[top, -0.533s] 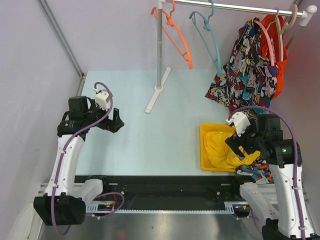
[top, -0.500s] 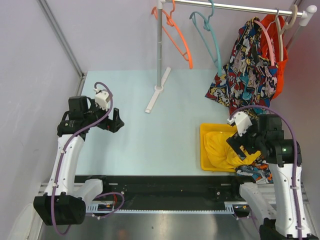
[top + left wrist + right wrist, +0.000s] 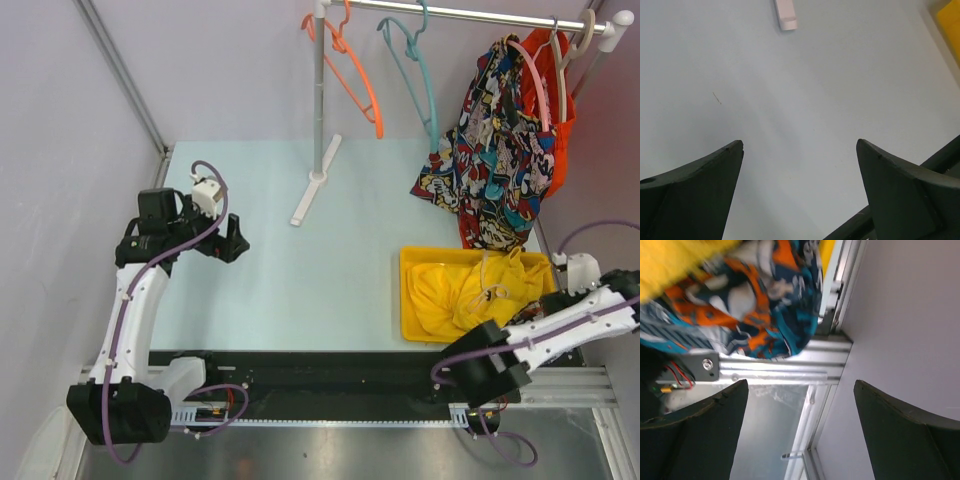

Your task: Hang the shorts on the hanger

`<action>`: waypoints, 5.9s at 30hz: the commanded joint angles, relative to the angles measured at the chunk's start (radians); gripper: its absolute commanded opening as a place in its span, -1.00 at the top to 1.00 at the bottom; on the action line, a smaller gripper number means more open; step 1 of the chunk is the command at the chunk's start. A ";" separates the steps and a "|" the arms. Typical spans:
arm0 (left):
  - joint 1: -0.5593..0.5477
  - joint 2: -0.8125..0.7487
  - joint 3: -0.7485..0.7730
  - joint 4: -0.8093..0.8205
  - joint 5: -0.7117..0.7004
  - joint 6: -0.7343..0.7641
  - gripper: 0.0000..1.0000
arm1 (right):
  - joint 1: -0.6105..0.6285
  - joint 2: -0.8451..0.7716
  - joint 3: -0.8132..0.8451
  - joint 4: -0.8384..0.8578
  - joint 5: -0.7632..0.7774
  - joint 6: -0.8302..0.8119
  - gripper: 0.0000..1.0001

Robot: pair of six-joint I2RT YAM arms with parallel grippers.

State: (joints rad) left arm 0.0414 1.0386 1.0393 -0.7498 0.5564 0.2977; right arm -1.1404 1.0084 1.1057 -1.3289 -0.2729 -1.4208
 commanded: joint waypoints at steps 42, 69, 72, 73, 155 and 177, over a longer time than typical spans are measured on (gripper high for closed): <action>-0.015 0.087 0.130 0.041 0.118 0.011 -0.99 | 0.007 0.013 0.029 0.011 -0.273 -0.010 1.00; -0.017 0.106 0.107 0.104 0.131 -0.017 -0.99 | 0.053 0.142 0.914 0.089 -0.724 0.636 1.00; -0.017 0.103 0.108 0.113 0.128 -0.022 -0.99 | 0.096 0.142 0.968 0.164 -0.758 0.729 1.00; -0.017 0.103 0.108 0.118 0.129 -0.025 -0.99 | 0.108 0.145 0.979 0.186 -0.765 0.790 1.00; -0.948 0.993 0.749 -0.034 -0.309 0.530 -0.87 | 1.654 -0.065 0.428 0.392 -0.209 1.281 -0.99; -0.836 0.794 0.613 -0.094 -0.236 0.468 1.00 | 1.588 -0.093 0.398 0.349 -0.226 1.252 -0.99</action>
State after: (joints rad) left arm -0.9096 2.0998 1.6501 -0.8227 0.2153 0.8608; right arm 0.4511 0.9100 1.5238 -0.9684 -0.4652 -0.1352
